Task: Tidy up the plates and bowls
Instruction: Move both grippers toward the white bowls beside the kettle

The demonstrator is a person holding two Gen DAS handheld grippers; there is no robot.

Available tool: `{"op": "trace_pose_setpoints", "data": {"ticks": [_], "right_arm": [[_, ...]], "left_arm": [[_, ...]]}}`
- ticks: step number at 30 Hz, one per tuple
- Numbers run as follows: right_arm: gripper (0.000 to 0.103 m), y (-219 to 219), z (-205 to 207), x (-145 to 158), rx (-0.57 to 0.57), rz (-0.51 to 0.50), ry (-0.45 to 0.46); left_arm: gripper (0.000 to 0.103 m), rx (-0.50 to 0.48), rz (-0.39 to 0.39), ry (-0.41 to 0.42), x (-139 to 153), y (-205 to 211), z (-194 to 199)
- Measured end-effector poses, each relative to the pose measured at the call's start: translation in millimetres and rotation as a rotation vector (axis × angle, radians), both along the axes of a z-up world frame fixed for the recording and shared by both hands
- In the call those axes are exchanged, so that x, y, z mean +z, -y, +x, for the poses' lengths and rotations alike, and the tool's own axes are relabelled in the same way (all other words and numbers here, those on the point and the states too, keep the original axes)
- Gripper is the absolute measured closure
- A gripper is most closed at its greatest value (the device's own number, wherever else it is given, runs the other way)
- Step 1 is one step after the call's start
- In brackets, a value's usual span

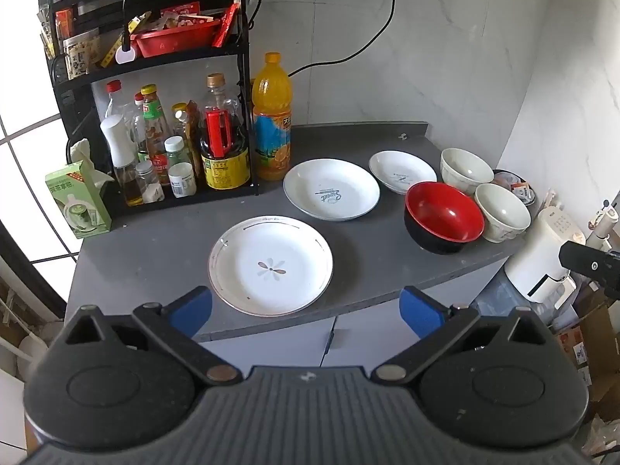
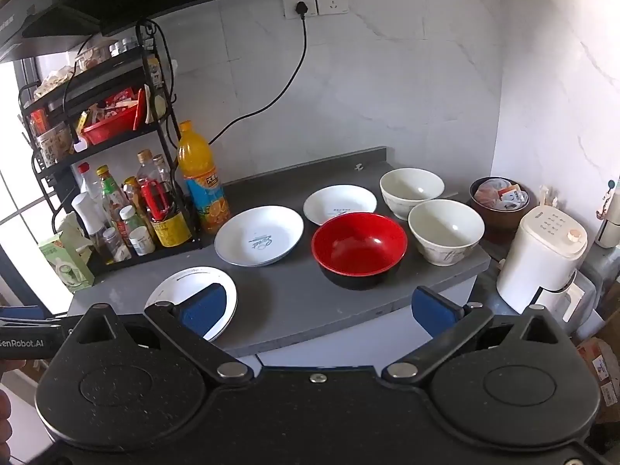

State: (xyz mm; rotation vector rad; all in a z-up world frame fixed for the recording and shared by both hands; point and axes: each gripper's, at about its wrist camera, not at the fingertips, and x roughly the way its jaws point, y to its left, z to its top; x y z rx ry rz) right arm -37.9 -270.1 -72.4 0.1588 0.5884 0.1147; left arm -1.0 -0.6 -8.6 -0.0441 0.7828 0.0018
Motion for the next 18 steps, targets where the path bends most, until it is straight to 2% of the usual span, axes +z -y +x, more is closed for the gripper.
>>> {"op": "trace_pose_setpoints", "data": {"ticks": [18], "right_arm": [[0.000, 11, -1, -1, -0.012, -0.013, 0.005]], "left_arm": [[0.001, -0.008, 0.003, -0.001, 4, 14, 3]]}}
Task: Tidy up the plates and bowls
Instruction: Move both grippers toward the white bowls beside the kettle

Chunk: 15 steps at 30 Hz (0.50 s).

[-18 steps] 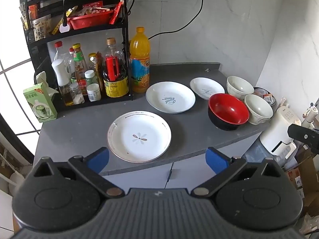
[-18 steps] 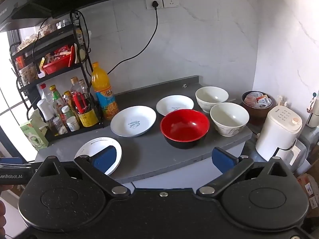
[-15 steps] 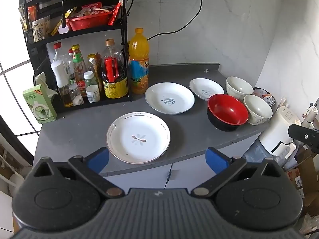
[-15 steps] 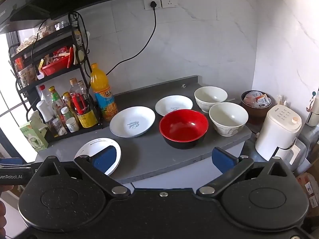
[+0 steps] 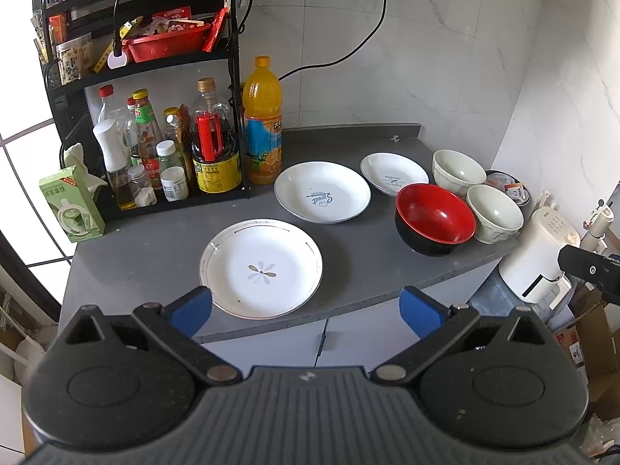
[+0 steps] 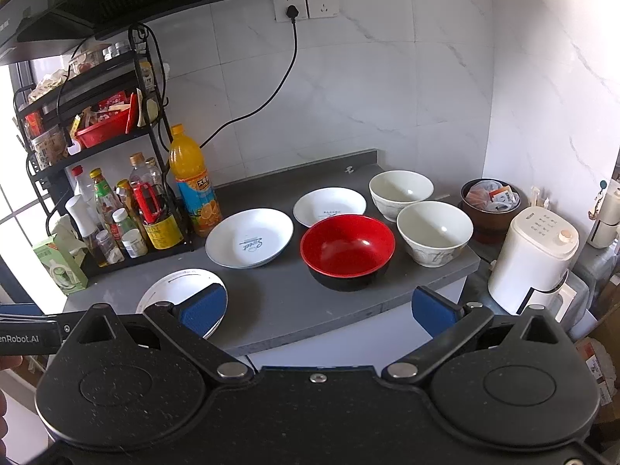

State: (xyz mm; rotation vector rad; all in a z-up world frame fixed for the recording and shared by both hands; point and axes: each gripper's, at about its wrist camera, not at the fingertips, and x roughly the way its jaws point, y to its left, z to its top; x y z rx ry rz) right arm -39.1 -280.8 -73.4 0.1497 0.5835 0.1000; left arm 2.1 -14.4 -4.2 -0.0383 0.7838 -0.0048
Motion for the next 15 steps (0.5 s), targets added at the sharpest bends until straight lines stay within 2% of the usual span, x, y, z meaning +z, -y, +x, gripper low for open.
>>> {"op": "trace_pose_setpoints", "data": {"ticks": [15], "right_arm": [[0.000, -10, -13, 2, 0.003, -0.012, 0.006]], "left_arm": [[0.001, 0.012, -0.005, 0.006, 3, -13, -14]]}}
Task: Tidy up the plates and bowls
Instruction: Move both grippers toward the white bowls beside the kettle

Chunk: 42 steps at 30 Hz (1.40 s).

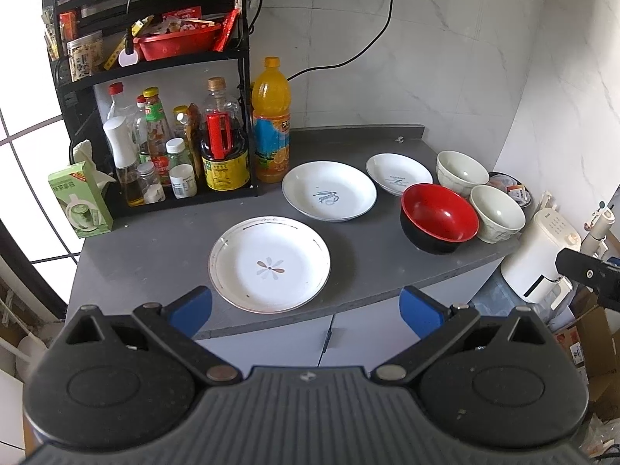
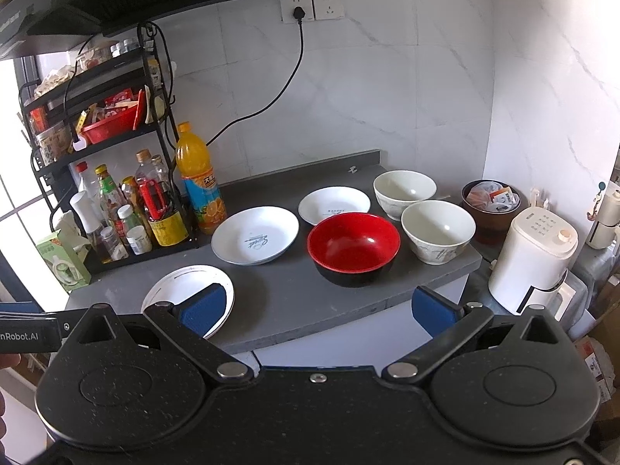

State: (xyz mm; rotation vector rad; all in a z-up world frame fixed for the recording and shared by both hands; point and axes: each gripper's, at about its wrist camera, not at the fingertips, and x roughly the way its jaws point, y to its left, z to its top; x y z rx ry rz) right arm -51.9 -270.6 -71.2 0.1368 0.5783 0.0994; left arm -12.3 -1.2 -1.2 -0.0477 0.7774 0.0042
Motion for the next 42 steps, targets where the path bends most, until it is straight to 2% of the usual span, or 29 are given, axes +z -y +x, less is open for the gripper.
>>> {"op": "trace_pose_setpoints", "data": {"ticks": [16, 42], "right_arm": [[0.000, -17, -8, 1, 0.024, -0.018, 0.008], [0.000, -17, -1, 2, 0.040, -0.032, 0.024]], "left_arm": [[0.001, 0.041, -0.009, -0.003, 3, -17, -11], [0.001, 0.068, -0.021, 0.004, 2, -11, -8]]}}
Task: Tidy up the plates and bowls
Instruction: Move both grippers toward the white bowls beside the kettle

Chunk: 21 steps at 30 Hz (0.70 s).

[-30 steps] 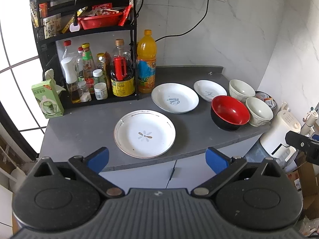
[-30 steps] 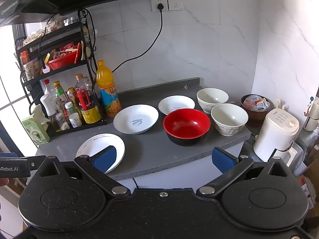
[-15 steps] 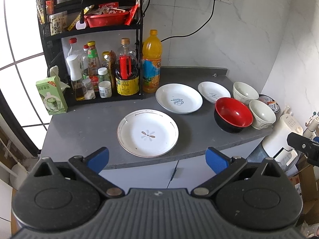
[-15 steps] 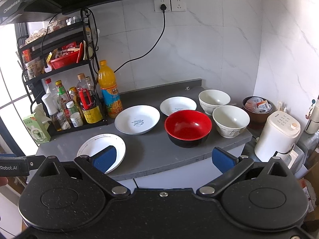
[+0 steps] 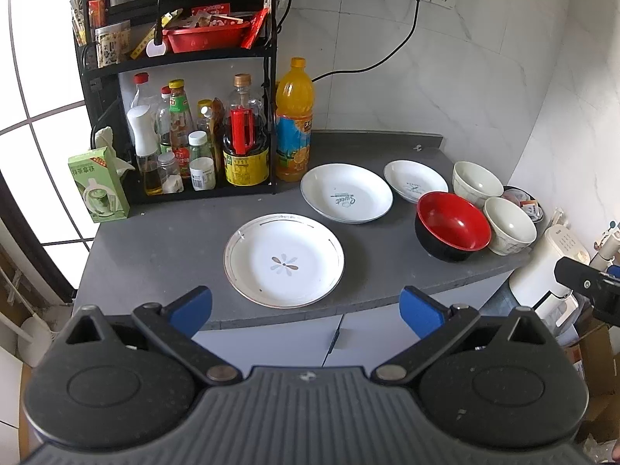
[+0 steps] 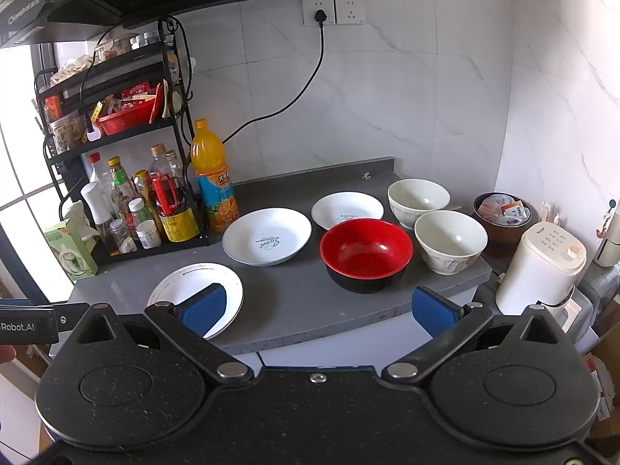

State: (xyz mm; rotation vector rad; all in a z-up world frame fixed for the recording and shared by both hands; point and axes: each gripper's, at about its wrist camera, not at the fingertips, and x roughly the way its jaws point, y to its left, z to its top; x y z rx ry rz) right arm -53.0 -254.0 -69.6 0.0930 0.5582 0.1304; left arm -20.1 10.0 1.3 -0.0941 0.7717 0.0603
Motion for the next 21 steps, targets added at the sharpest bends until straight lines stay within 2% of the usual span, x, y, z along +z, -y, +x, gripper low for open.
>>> {"op": "trace_pose_setpoints", "data": {"ticks": [11, 21], "right_arm": [[0.000, 14, 11, -5, 0.000, 0.014, -0.001], [0.000, 61, 30, -9, -0.007, 0.027, 0.008]], "left_arm": [[0.001, 0.010, 0.009, -0.007, -2, 11, 10], [0.001, 0.038, 0.003, -0.028, -3, 48, 32]]}}
